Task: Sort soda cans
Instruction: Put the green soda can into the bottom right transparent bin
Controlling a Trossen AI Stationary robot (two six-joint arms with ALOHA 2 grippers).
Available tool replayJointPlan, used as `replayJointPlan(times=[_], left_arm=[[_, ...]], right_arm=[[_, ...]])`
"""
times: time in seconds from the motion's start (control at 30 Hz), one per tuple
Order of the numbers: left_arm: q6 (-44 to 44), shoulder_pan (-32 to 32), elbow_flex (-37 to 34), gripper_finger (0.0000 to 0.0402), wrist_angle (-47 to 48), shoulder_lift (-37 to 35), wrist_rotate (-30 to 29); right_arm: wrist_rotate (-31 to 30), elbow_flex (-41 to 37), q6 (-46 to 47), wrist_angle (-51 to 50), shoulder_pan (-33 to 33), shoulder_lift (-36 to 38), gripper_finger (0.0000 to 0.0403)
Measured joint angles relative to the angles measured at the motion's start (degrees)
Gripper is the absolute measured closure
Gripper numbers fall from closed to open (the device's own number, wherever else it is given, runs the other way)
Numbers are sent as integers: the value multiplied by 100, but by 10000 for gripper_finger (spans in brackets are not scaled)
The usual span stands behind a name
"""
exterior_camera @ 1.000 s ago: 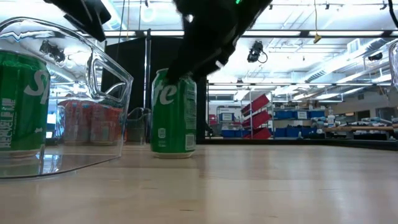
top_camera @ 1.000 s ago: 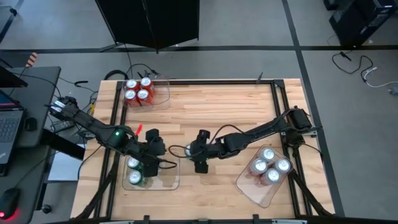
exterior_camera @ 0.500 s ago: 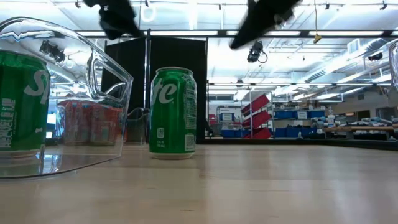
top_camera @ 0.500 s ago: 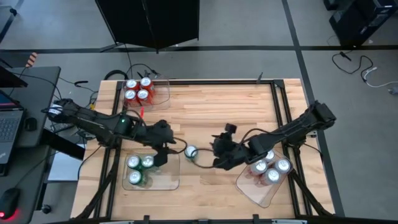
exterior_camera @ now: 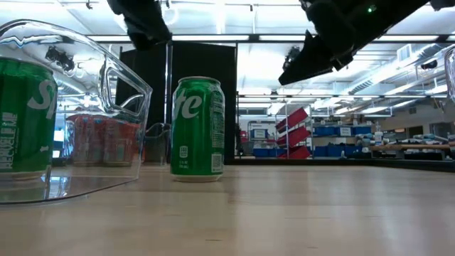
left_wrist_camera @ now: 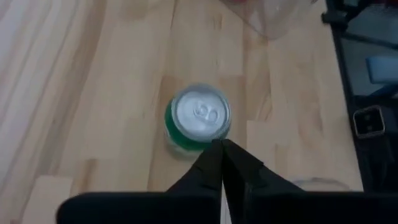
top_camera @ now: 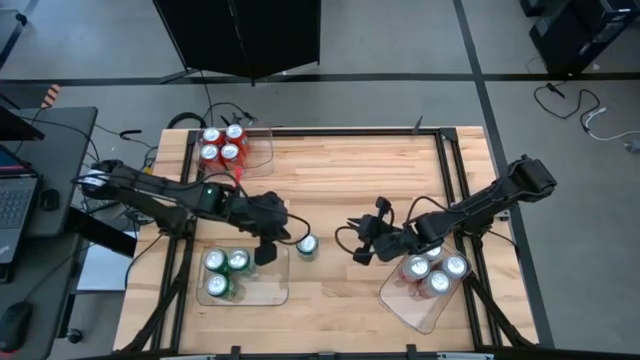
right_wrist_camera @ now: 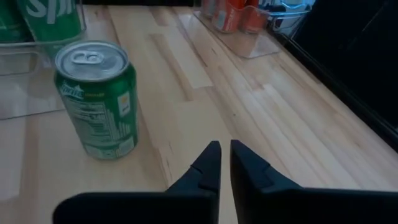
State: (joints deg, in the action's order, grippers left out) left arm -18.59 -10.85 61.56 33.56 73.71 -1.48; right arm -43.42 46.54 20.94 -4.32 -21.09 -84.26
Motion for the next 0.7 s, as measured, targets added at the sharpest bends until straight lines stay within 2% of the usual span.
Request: replayJointPlan(times=[0.17,0.37,0.53,0.7], left_arm=[[50,-11,721,329,670,440,26],[-61,-57,1478,208,1112,1159,80],[-231,-49,1810,114,1372,1725,169],[-1,-50,1893,50,1421,2020,267]], right_arm=[[0,-6,3,79,0,7,399],[170,-6,32,93,0,5,399],[214,-6,46,68,-42,5,402],[250,-6,49,51,-67,5,402]])
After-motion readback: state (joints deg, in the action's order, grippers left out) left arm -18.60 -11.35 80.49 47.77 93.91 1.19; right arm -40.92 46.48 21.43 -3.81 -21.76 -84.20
